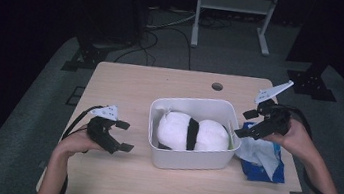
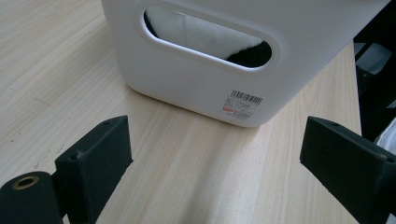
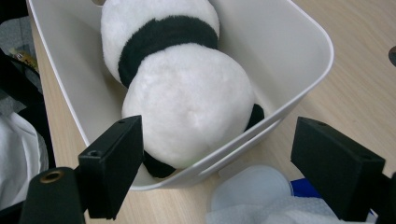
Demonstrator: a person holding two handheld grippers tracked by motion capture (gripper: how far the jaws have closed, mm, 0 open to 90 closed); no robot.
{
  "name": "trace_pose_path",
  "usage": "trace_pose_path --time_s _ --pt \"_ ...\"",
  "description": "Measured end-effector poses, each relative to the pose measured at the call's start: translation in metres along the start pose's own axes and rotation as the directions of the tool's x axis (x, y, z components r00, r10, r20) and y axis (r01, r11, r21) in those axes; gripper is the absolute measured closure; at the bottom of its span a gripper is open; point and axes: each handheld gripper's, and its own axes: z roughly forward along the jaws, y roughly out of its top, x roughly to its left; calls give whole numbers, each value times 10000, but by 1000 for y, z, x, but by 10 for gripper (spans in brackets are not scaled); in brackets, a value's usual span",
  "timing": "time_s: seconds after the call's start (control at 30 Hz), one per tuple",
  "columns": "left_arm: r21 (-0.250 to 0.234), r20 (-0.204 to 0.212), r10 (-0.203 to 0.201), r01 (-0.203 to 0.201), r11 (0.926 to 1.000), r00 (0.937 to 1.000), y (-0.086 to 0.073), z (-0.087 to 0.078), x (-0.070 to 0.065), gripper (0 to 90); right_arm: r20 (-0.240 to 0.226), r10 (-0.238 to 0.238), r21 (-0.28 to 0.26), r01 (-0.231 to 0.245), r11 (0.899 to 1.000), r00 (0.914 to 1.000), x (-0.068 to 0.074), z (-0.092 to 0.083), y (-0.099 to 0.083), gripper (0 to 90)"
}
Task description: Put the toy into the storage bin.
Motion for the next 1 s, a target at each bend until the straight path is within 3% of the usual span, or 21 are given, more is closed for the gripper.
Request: trace_pose_path --time_s 0.57,1.0 --pt "74 -23 11 -11 10000 10000 0 3 0 77 165 476 -382 -469 9982 9987 -4 -5 -28 159" --pt "150 -22 100 -100 9998 9999 0 4 -1 77 336 1134 -777 -1105 9908 9930 -6 -7 -64 159"
